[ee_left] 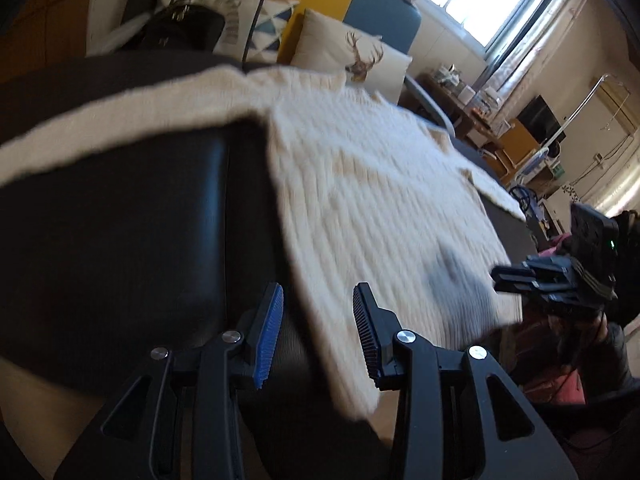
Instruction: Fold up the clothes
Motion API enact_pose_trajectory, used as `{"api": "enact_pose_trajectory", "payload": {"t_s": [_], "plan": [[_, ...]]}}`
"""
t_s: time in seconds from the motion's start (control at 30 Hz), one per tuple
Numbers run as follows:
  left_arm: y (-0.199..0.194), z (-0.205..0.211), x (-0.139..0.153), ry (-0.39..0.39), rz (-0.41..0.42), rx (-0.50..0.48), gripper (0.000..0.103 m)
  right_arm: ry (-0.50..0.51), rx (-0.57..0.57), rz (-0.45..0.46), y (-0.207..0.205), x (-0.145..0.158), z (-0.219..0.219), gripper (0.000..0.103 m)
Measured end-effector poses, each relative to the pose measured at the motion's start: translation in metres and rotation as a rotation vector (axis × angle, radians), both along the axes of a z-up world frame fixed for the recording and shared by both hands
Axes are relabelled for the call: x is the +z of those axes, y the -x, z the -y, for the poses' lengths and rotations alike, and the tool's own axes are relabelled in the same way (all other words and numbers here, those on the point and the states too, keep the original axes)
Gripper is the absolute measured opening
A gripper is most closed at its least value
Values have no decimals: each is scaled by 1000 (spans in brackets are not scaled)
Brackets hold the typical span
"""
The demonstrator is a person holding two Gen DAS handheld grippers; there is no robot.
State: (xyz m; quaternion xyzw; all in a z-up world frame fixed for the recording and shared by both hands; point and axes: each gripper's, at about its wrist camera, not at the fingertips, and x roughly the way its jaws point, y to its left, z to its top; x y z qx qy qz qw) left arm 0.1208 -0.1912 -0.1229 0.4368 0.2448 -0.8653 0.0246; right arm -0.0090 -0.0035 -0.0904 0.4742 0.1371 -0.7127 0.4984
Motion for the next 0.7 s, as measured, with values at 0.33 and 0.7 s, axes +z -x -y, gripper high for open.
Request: {"api": "enact_pose_trajectory", "payload": {"t_s": [0.33,0.7], "plan": [[-7,-46,-41,-106,33,-16,39,-58,-24,-10,4,-28,22,21],[-11,-46,-38,-61,27,68,7,-94,-149,-80,27,-31,-4,21]]}}
